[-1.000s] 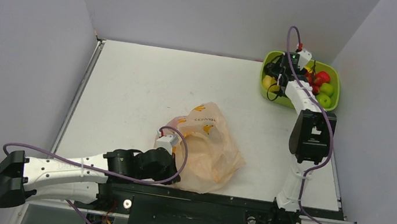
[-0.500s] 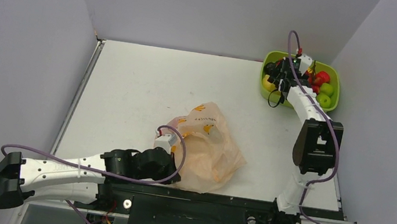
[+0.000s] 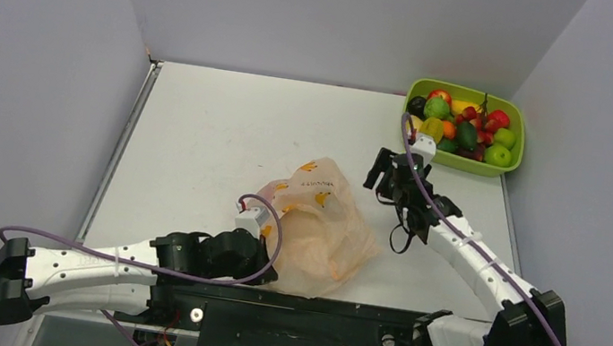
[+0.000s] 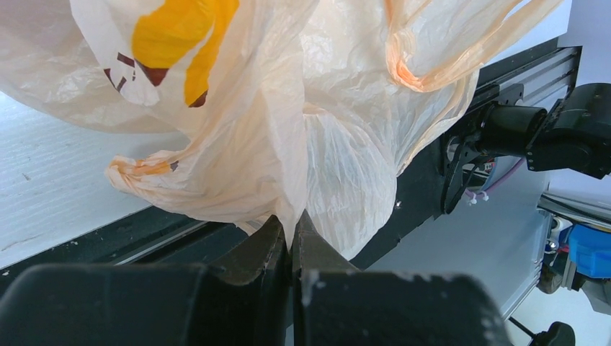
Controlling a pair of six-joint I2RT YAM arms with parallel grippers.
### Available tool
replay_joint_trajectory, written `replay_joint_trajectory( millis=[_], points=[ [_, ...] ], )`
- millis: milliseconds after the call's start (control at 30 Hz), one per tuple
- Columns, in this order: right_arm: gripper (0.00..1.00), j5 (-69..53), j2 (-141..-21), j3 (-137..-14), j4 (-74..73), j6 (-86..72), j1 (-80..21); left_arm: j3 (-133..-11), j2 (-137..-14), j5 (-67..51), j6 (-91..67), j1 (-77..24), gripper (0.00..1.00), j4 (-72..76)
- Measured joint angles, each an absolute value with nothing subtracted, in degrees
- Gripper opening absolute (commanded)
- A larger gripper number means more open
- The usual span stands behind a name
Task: Take the fake fruits out of the plastic bag
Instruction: Adjust the plastic bag at the center of the board.
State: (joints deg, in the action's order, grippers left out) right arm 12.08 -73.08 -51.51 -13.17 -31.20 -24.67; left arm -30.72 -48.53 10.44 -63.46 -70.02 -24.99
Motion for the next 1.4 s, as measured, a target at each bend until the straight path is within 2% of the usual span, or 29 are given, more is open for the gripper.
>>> replay_joint_trajectory(
  millis=[133, 433, 567, 633, 800, 967, 1233, 1400],
  points=[
    [0.61, 11.94, -65.65, -46.17, -15.57, -32.14, -31.62, -30.22, -48.58, 10.44, -63.26, -70.02, 0.0, -24.6],
    [0.6, 8.21, -45.36, -39.7, -20.75, -35.86, -42.81, -30.09, -51.57, 10.66, -63.16, -69.91, 0.0, -23.24],
    [0.59, 7.51, -40.21, -39.13, -20.25, -35.77, -51.18, -30.11, -51.96, 10.92, -63.2, -69.76, 0.0, -23.46],
    [0.56, 7.53, -39.44, -38.52, -19.2, -35.48, -55.96, -30.17, -52.12, 11.18, -63.2, -69.69, 0.0, -24.03],
    [0.46, 9.67, -46.11, -36.8, -13.98, -35.42, -66.17, -31.73, -52.18, 12.16, -63.26, -69.65, 0.0, -27.66],
    [0.34, 13.56, -58.41, -34.85, -8.1, -35.62, -69.67, -36.03, -51.64, 13.04, -62.83, -69.65, 0.0, -31.92],
    [0.34, 17.12, -67.22, -34.65, -1.19, -38.11, -66.57, -45.43, -52.73, 12.62, -59.46, -67.96, 0.0, -36.36],
    [0.34, 14.24, -68.79, -34.04, 2.63, -41.3, -60.49, -56.8, -60.97, 8.88, -54.0, -62.46, 0.0, -36.12]
  ],
)
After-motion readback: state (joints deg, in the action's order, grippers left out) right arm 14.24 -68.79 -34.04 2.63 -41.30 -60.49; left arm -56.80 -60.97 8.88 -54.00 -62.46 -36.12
